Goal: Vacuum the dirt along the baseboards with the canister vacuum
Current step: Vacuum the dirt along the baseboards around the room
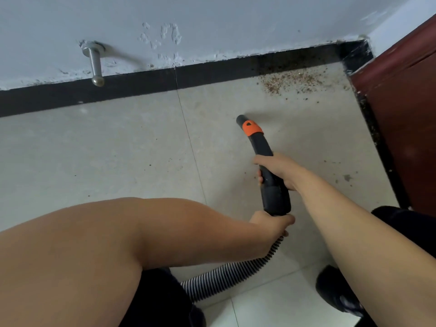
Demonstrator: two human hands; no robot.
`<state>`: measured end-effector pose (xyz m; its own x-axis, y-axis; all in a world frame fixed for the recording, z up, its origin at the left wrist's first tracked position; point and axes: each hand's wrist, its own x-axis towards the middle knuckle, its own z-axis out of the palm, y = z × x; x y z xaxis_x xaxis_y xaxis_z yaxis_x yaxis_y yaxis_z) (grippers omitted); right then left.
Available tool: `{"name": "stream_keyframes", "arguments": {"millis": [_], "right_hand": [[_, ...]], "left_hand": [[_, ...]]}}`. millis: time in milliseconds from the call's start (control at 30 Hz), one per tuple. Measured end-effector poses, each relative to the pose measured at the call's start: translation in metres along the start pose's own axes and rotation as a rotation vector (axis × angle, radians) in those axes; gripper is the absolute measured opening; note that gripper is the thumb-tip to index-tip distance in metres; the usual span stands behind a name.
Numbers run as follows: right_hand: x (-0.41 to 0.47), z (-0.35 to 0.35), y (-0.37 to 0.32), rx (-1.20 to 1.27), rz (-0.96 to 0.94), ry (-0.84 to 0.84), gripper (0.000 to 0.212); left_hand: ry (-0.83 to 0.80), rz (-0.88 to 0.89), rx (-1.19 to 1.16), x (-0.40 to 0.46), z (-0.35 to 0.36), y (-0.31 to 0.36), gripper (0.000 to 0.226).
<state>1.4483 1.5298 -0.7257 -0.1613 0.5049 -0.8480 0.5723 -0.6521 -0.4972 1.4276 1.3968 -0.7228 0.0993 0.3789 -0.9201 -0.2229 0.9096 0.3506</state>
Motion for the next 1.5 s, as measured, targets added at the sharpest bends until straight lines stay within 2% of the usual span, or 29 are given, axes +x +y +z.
{"name": "stream_keyframes", "arguments": {"millis": [100, 200, 300, 400, 533, 667, 900, 1067, 1200, 1333, 1400, 1500], "right_hand": [[0.002, 0.023, -0.010, -0.087, -0.032, -0.137, 0.011], [0.006, 0.038, -0.021, -0.105, -0.061, -0.218, 0.010], [0.013, 0.017, -0.014, 0.014, -0.051, -0.148, 0.011], [0.021, -0.027, 0.007, 0.195, -0.053, 0.013, 0.012], [0.036, -0.073, 0.019, 0.436, -0.053, 0.160, 0.015], [0.048, -0.081, 0.009, 0.437, -0.068, 0.158, 0.014], [0.063, -0.089, -0.007, 0.331, -0.096, 0.049, 0.013], [0.067, -0.104, -0.002, 0.301, -0.079, 0.020, 0.012], [0.070, -0.110, -0.010, 0.267, -0.078, -0.030, 0.012], [0.074, -0.111, -0.022, 0.241, -0.053, -0.118, 0.014], [0.073, -0.112, -0.020, 0.219, -0.035, -0.165, 0.015], [0.072, -0.115, -0.011, 0.193, -0.036, -0.174, 0.014]], "left_hand": [[0.126, -0.004, -0.039, 0.001, -0.003, -0.006, 0.016], [0.257, 0.020, -0.082, 0.006, -0.008, -0.003, 0.024], [0.260, 0.043, 0.002, 0.016, -0.002, 0.003, 0.024], [0.186, 0.055, 0.178, 0.030, 0.015, 0.017, 0.019], [0.180, 0.126, 0.342, 0.049, 0.033, 0.043, 0.029], [0.264, 0.147, 0.372, 0.059, 0.039, 0.055, 0.037], [0.387, 0.158, 0.281, 0.071, 0.053, 0.061, 0.027], [0.331, 0.129, 0.253, 0.071, 0.067, 0.065, 0.030], [0.121, 0.072, 0.217, 0.067, 0.059, 0.081, 0.035], [-0.066, 0.081, 0.137, 0.066, 0.052, 0.087, 0.031], [-0.076, 0.088, 0.111, 0.068, 0.058, 0.080, 0.033], [-0.010, 0.107, 0.116, 0.073, 0.069, 0.070, 0.031]]}}
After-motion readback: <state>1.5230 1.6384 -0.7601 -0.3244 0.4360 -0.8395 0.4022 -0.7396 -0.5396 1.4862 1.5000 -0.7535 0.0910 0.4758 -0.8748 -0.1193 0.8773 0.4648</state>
